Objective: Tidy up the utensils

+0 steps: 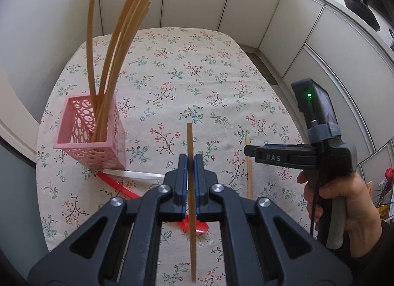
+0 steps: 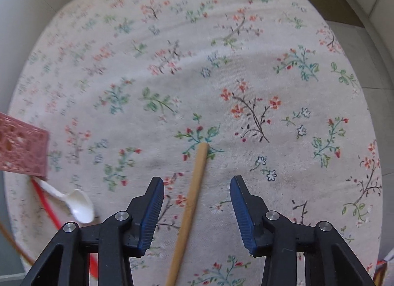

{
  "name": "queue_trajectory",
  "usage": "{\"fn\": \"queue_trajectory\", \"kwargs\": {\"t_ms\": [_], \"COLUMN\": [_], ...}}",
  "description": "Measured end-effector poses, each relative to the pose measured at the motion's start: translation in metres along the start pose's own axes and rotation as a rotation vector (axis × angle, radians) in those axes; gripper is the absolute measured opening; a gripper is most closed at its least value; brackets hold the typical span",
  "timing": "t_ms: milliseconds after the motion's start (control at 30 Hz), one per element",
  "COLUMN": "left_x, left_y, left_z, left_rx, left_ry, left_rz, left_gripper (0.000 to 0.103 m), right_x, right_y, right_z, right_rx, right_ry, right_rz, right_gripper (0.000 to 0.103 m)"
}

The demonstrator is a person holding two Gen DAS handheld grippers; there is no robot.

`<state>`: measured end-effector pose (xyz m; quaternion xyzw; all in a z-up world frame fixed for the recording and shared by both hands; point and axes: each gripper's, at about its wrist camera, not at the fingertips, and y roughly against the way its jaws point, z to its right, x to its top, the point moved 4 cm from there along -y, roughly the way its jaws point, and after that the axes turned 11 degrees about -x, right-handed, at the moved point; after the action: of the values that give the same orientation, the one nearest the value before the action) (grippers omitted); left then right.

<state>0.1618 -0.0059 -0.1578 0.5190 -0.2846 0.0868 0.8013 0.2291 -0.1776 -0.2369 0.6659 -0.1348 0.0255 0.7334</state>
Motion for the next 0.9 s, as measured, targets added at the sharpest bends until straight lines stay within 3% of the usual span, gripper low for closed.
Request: {"fn": "queue_trajectory", "kwargs": {"t_ms": [167, 267, 400, 533, 900], "left_x": [-0.001, 0.000, 0.000, 0.002, 0.012], "left_y": [-0.003, -0.004, -0.003, 0.005, 0.051], "left_z": [-0.002, -0.001, 0.002, 0.005, 0.016], "left_rx": [0.007, 0.010, 0.010, 0.004, -0.042], "left_ry": [0.002, 0.003, -0.003, -0.007, -0.026], "left_rz": [-0.006, -0.005, 0.001, 0.021, 0.157], "left_gripper": [0.006, 0.006, 0.006, 0.006, 0.006], "right_x": [-0.001, -0.004, -0.005, -0.006, -0.014], "right_y": [-0.007, -0.007, -0.005, 0.013, 0.124], "right_z": [-0.002, -0.004, 0.002, 0.013, 0.016], "right_rx": [-0.055, -0.105, -0.080, -0.027, 0.153], "right_ry": [0.043, 0.099, 0.095, 0.053, -0.032], "right_rz": [0.021, 0.049, 0.054, 0.099, 0.363], "right_gripper": [0.043, 0.019, 0.007, 0.007, 0.007]}}
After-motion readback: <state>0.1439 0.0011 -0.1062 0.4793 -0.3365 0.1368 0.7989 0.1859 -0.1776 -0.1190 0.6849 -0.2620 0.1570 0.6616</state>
